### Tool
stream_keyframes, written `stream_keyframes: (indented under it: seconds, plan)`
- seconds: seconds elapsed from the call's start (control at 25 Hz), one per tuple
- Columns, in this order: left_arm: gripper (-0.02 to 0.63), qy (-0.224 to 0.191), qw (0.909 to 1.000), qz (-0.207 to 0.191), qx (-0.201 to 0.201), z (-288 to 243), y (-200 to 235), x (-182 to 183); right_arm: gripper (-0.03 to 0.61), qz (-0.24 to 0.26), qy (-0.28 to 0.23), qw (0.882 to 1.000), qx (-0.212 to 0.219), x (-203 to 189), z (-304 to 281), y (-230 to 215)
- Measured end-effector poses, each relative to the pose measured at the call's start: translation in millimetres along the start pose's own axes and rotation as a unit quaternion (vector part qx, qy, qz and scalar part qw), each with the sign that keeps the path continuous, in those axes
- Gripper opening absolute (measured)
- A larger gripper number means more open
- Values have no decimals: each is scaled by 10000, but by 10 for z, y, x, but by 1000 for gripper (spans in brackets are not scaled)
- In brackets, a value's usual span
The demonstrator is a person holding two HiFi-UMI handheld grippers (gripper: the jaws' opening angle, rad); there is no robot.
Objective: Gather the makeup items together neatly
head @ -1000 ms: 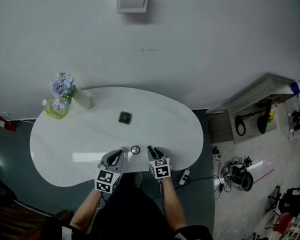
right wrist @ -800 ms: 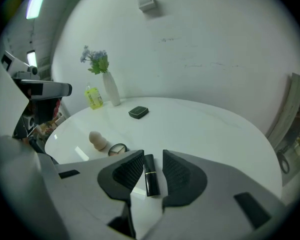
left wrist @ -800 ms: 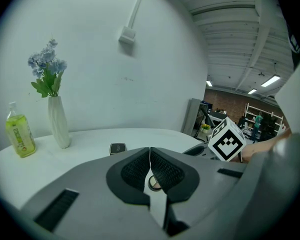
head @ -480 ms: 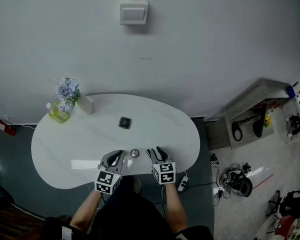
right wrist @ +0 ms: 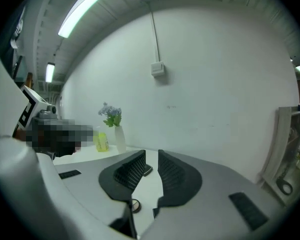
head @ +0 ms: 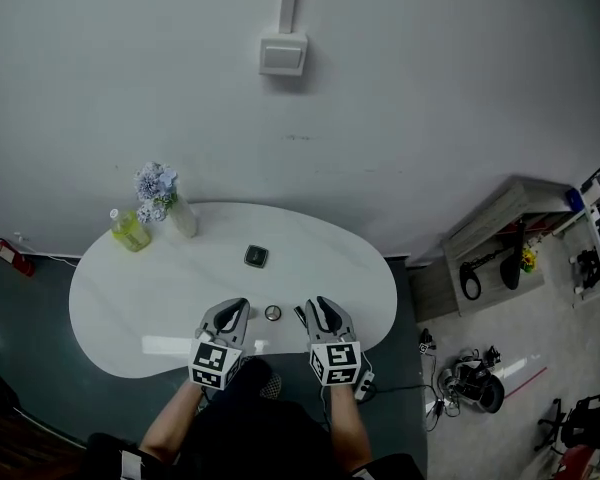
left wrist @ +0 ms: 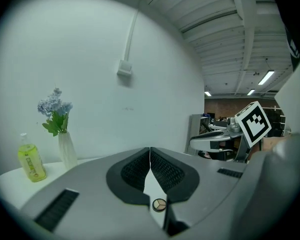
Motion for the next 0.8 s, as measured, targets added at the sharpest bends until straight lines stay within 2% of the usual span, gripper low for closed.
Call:
stream_keyframes:
  seconds: [0.12,0.36,0.64,0.8]
  plan:
    - [20,-112,9999,-37,30,79,-1,58,61,63,-235,9997,-73,111,104,87]
    - [20,-166,9998,-32,89,221,14,68,41,102,-390,9992,-63,187,225,237]
    - [20,-12,9999,-80,89,285,55,-5,40,150,-341,9993,76,191,204,324]
    - [20,-72,9999,-25,104,289,56,0,40,178,-266,9994,146,167,184,344]
Point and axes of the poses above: the fingertips, and each gripper's own axes: z backward along the fingers, y to its left, x out of its top, the point moved 6 cm from there along z, backward along the fingers, and after that the axes turned 6 degrees about z, right-handed, at the moved point
